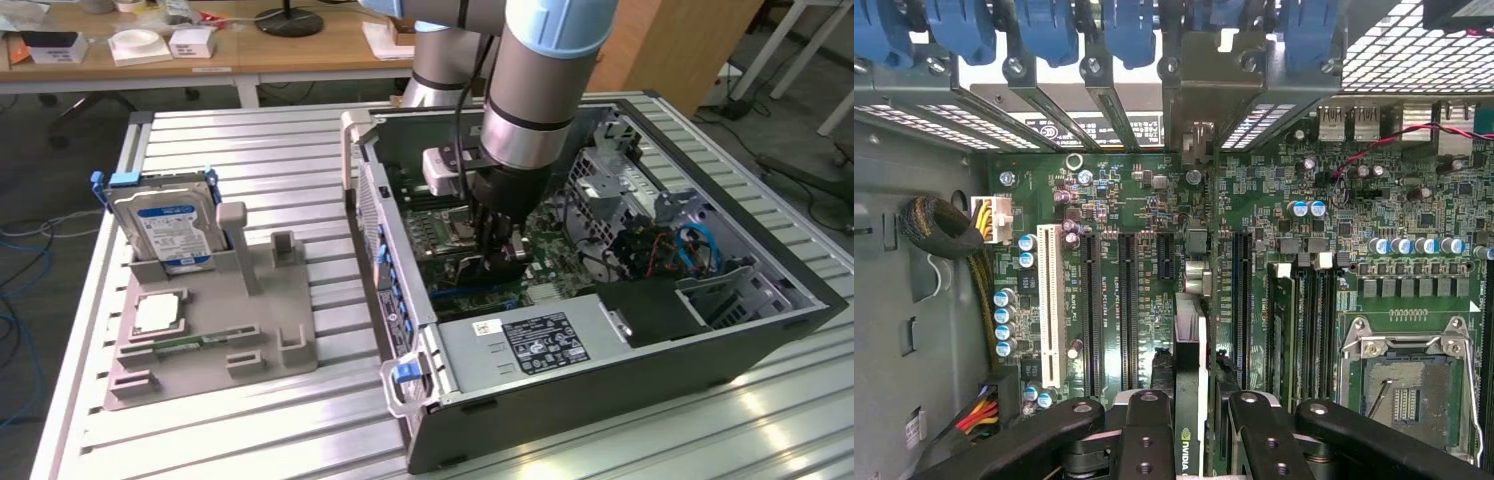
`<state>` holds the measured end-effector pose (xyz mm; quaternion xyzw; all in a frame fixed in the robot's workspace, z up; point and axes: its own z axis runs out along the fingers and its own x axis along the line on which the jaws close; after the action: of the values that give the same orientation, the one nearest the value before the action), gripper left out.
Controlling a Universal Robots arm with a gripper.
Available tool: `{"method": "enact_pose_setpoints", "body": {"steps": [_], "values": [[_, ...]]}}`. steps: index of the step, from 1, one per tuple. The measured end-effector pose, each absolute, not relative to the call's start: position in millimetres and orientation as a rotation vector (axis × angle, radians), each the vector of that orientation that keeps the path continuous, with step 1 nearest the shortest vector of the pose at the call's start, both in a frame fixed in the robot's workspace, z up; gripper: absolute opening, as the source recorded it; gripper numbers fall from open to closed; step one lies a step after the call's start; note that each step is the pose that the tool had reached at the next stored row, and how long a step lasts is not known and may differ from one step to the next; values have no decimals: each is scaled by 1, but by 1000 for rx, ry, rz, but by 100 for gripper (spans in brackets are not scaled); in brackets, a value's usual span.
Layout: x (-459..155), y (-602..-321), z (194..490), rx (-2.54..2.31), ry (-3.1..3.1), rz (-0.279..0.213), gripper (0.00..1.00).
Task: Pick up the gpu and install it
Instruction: 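Insert the gpu into the slot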
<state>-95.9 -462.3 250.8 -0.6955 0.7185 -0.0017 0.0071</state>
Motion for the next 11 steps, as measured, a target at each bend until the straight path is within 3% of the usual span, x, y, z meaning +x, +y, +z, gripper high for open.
{"method": "enact_pose_setpoints", "body": {"steps": [11], "values": [[-98,-462,251,-2184,2238,-5,26]]}}
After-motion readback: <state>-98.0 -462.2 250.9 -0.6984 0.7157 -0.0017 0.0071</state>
